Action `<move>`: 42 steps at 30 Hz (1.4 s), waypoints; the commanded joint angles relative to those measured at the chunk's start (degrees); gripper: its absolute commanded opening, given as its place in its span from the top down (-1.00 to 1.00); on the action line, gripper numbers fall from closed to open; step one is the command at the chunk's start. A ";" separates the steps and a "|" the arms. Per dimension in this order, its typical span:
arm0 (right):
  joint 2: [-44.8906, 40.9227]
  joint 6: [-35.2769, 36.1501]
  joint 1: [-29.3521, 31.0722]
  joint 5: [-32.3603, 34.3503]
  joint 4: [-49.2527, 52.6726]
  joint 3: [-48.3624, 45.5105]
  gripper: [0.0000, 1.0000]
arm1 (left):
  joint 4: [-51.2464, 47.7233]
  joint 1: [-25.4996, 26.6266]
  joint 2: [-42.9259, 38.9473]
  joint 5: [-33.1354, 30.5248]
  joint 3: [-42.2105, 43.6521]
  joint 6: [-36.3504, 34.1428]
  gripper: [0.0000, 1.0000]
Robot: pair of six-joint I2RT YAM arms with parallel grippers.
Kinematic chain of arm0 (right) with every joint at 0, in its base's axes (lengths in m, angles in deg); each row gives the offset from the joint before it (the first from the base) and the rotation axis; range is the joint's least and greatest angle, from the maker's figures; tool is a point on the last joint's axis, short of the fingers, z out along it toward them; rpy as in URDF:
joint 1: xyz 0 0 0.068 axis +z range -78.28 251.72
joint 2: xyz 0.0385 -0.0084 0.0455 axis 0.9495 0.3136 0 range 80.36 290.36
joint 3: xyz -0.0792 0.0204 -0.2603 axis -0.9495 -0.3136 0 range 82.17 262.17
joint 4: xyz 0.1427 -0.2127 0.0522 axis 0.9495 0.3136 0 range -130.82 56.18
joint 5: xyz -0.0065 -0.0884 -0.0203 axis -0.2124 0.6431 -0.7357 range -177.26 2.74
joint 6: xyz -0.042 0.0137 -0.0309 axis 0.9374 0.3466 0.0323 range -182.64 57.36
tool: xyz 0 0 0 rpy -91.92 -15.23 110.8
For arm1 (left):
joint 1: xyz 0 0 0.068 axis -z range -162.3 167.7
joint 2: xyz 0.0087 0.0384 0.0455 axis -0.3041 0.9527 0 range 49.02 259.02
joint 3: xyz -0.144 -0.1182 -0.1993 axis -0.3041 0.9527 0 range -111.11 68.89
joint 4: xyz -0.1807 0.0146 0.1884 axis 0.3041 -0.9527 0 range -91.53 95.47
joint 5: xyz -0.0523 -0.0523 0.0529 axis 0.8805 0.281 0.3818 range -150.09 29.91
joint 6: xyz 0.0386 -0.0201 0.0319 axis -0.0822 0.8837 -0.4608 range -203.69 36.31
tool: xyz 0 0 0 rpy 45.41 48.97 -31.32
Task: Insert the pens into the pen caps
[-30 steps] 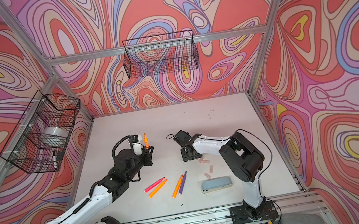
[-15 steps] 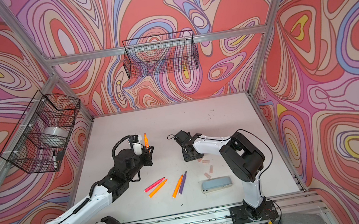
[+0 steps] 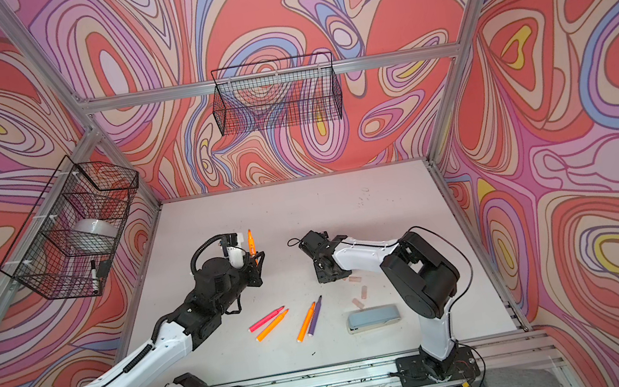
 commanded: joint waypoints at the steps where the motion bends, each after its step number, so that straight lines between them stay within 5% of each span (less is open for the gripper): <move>1: -0.76 -0.45 0.40 1.55 1.92 -1.13 0.35 | -0.29 0.00 -0.94 0.54 -0.87 -0.48 1.00; 6: 0.24 -0.54 0.49 2.16 1.84 -1.11 0.50 | -0.29 0.00 -0.98 0.64 -0.79 -0.45 1.00; 33: 4.37 -0.20 0.46 2.18 0.88 0.01 0.46 | 0.07 0.00 -0.71 1.73 -0.96 -0.51 1.00; 42: 3.99 -0.43 0.49 1.44 0.26 -0.51 0.60 | 0.15 0.00 -0.70 2.04 -0.90 -0.45 1.00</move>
